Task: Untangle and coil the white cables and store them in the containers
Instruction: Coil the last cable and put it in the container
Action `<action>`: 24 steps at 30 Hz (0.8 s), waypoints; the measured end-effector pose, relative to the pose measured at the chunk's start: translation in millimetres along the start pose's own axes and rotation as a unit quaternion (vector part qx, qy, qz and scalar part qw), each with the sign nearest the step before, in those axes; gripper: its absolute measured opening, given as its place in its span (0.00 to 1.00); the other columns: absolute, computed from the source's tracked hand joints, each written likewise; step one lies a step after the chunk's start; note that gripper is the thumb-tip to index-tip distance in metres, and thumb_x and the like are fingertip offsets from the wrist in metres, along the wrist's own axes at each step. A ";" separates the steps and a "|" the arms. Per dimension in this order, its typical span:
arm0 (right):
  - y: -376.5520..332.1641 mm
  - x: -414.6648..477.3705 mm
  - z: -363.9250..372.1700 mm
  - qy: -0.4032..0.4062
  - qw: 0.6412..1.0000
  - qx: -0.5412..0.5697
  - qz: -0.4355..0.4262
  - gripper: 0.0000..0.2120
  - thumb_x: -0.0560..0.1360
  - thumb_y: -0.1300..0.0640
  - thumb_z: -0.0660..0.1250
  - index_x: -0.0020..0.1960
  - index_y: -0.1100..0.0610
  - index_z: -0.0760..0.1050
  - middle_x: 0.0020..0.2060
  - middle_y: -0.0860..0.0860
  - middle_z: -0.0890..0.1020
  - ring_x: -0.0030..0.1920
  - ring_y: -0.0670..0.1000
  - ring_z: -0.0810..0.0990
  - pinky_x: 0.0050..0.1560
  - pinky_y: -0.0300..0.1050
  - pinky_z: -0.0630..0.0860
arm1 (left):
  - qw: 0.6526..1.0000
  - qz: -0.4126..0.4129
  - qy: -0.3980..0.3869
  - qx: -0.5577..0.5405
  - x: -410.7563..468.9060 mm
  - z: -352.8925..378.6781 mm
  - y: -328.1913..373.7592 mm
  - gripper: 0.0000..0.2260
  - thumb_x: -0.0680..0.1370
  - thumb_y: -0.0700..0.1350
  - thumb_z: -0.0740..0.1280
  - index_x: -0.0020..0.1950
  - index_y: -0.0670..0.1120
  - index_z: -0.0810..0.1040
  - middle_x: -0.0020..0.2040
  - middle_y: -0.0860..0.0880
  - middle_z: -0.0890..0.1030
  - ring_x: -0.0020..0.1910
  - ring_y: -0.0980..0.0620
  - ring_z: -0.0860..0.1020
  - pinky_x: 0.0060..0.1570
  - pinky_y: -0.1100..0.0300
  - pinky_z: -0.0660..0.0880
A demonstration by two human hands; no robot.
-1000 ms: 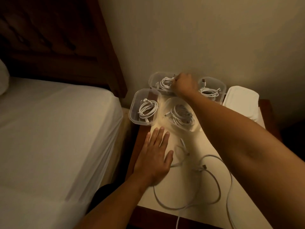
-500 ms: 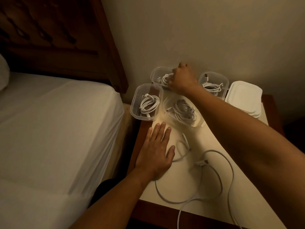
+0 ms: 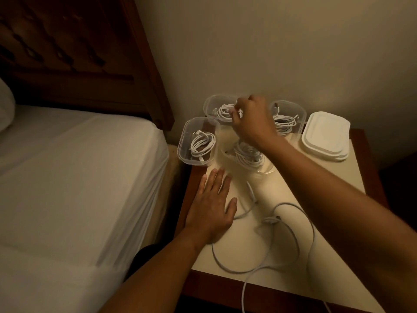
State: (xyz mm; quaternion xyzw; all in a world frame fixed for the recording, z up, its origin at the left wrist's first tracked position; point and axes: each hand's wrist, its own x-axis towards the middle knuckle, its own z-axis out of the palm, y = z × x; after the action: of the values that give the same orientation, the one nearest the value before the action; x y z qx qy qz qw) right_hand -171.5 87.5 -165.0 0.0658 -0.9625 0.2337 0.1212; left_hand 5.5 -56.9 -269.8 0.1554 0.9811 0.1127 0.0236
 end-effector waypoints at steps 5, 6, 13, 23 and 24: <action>-1.3 -119.3 -34.2 -0.042 0.993 0.076 0.082 0.12 0.79 0.48 0.65 0.42 0.54 0.80 0.37 0.50 0.80 0.36 0.50 0.78 0.34 0.44 0.71 | 1.000 0.003 -0.003 -0.009 -1.9 2.1 -1.4 0.31 0.84 0.60 0.46 0.84 0.49 0.45 0.84 0.49 0.42 0.81 0.53 0.35 0.81 0.47 0.42; -1.4 -140.7 -37.1 -0.060 0.990 0.078 0.102 0.13 0.78 0.45 0.66 0.44 0.54 0.81 0.38 0.50 0.82 0.36 0.49 0.79 0.35 0.45 0.74 | 1.000 0.003 -0.004 -0.005 -2.1 1.8 -1.3 0.31 0.84 0.60 0.45 0.84 0.49 0.45 0.84 0.48 0.41 0.81 0.53 0.35 0.81 0.47 0.42; 1.0 -213.1 -17.1 -0.137 0.981 0.017 0.133 0.14 0.82 0.48 0.59 0.39 0.51 0.74 0.41 0.52 0.81 0.47 0.55 0.79 0.40 0.51 0.76 | 0.999 -0.013 -0.033 -0.015 -4.7 -8.8 4.9 0.28 0.85 0.56 0.45 0.84 0.49 0.47 0.84 0.47 0.42 0.82 0.51 0.38 0.81 0.50 0.38; 0.8 -217.6 -103.2 -0.095 0.982 0.145 0.075 0.10 0.81 0.55 0.64 0.44 0.50 0.82 0.41 0.46 0.84 0.44 0.47 0.80 0.46 0.52 0.78 | 0.976 0.153 0.014 -0.154 -7.1 -143.0 55.3 0.18 0.84 0.55 0.57 0.74 0.55 0.72 0.74 0.56 0.71 0.77 0.58 0.61 0.76 0.58 0.56; -4.1 -217.1 -115.7 -0.085 0.982 0.155 0.066 0.10 0.81 0.54 0.64 0.45 0.51 0.83 0.40 0.46 0.84 0.43 0.47 0.80 0.46 0.53 0.78 | 0.975 0.175 0.017 -0.138 -7.8 -155.3 61.7 0.15 0.85 0.53 0.58 0.68 0.53 0.77 0.68 0.54 0.77 0.72 0.56 0.67 0.73 0.56 0.62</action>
State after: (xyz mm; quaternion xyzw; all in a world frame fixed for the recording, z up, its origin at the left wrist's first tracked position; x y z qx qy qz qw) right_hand 61.5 152.9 -120.8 0.0400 -0.9237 0.3808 0.0113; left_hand 18.8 -35.3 -104.5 0.3182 0.9140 0.2518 0.0083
